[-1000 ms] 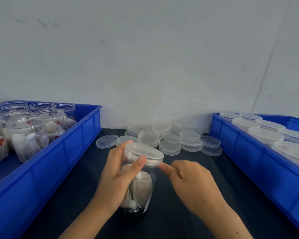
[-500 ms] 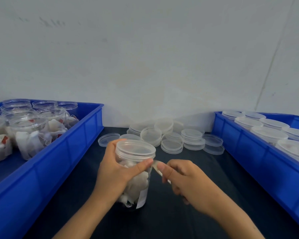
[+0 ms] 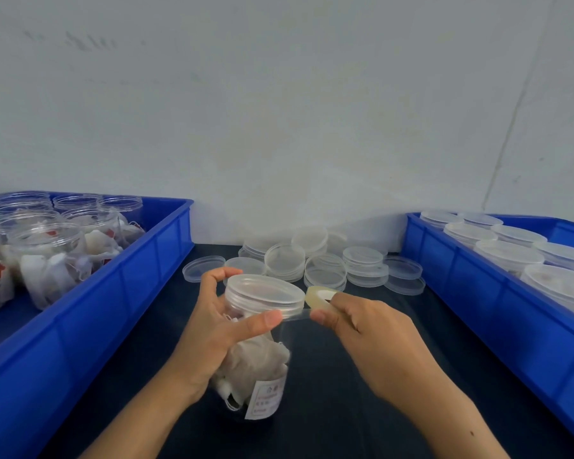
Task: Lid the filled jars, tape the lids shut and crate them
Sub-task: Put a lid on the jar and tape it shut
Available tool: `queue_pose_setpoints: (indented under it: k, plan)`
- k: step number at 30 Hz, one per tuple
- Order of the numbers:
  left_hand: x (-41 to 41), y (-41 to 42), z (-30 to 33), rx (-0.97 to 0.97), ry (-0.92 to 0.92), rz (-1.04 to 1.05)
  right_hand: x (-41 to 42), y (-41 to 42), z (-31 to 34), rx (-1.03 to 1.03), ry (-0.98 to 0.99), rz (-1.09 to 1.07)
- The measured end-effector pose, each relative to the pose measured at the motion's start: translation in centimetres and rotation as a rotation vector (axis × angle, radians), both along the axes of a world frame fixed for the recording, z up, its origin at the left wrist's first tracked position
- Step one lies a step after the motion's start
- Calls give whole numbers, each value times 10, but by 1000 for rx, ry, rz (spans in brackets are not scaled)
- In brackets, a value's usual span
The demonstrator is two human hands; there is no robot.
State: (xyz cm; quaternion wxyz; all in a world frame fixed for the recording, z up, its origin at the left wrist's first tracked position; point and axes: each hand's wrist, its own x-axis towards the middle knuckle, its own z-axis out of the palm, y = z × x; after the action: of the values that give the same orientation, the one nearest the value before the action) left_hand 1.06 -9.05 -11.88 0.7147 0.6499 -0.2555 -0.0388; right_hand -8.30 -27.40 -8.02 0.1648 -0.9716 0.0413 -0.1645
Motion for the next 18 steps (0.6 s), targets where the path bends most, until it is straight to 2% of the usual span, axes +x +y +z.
queue_pose_setpoints:
  k: [5, 9, 14, 18]
  plan:
    - [-1, 0, -1, -25, 75, -79, 3, 3, -3, -2, -26, 12]
    - [-3, -1, -1, -3, 68, -86, 5, 5, -7, 6, -42, 15]
    - [-8, -1, 1, 90, -71, 17, 4, 9, -9, 35, -72, -31]
    - [-14, -3, -1, 180, -170, 189, 1, 21, -9, 17, -97, -25]
